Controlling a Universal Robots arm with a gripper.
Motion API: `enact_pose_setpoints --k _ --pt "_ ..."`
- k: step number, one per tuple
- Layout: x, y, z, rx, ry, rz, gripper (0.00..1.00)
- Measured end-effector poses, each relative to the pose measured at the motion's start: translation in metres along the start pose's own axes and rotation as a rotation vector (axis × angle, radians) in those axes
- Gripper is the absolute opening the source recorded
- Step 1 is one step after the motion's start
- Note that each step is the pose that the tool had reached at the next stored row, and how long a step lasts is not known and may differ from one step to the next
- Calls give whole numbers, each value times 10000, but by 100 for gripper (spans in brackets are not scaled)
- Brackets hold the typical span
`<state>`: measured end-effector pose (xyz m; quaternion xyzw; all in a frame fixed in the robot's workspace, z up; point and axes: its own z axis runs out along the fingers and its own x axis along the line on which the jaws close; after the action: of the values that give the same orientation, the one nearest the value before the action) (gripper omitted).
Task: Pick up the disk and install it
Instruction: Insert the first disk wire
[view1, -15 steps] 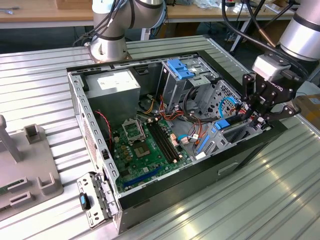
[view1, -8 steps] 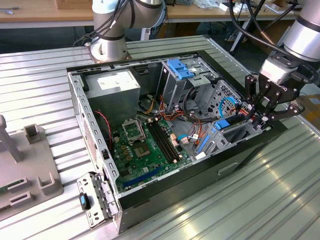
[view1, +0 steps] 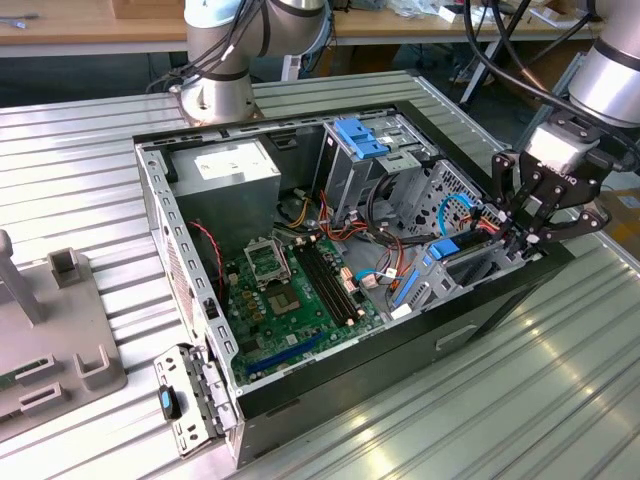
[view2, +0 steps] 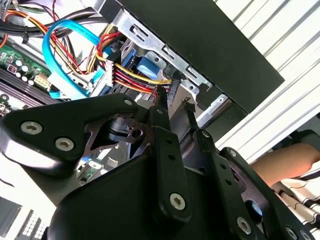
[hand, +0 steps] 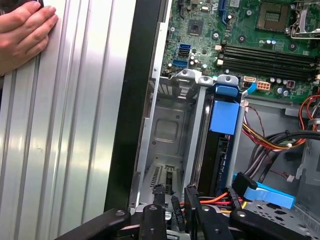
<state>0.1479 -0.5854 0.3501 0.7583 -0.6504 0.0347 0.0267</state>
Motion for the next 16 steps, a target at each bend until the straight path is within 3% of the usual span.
enact_pose_setpoints --k 12,15,16 --pt "-12 -1 4 8 -4 -87 30" --pt "-12 -1 4 8 -3 -87 16" --pt "-12 -1 4 8 -3 -87 16"
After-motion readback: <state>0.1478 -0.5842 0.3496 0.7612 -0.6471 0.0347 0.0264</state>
